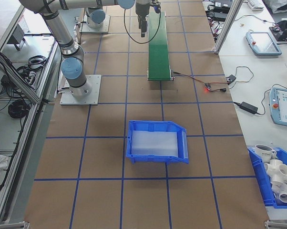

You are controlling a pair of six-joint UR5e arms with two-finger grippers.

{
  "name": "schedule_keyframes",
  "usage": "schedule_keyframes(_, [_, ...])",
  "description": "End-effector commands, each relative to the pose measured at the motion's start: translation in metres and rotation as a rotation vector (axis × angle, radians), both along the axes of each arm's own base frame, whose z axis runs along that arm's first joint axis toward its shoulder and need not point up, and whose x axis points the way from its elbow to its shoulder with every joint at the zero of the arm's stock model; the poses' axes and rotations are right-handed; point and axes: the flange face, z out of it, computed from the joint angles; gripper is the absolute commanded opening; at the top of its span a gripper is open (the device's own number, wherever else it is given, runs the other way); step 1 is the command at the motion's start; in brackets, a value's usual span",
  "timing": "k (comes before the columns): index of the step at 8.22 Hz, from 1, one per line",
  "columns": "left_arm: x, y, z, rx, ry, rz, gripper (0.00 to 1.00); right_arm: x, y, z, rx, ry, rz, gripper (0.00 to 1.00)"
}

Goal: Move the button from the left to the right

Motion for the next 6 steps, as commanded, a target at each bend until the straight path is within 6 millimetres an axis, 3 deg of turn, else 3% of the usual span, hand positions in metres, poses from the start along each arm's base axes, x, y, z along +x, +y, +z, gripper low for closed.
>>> schedule_keyframes(1, [0.194,0.027,-0.087,0.114,0.11,0.136,1.0,0.0,0.0,0.0,0.001,0.0,0.0,1.0])
schedule_keyframes(2, [0.251,0.037,-0.113,0.094,0.12,0.143,1.0,0.0,0.0,0.0,0.001,0.0,0.0,1.0])
schedule_keyframes(3, [0.294,0.03,-0.138,0.039,0.074,0.076,1.0,0.0,0.0,0.0,0.001,0.0,0.0,1.0])
schedule_keyframes(5, [0.356,0.012,-0.167,0.003,0.036,-0.052,1.0,0.001,0.0,0.0,0.001,0.0,0.002,1.0])
schedule_keyframes(6, [0.374,0.005,-0.182,-0.015,0.011,-0.133,1.0,0.001,0.0,0.0,0.001,0.0,0.002,1.0])
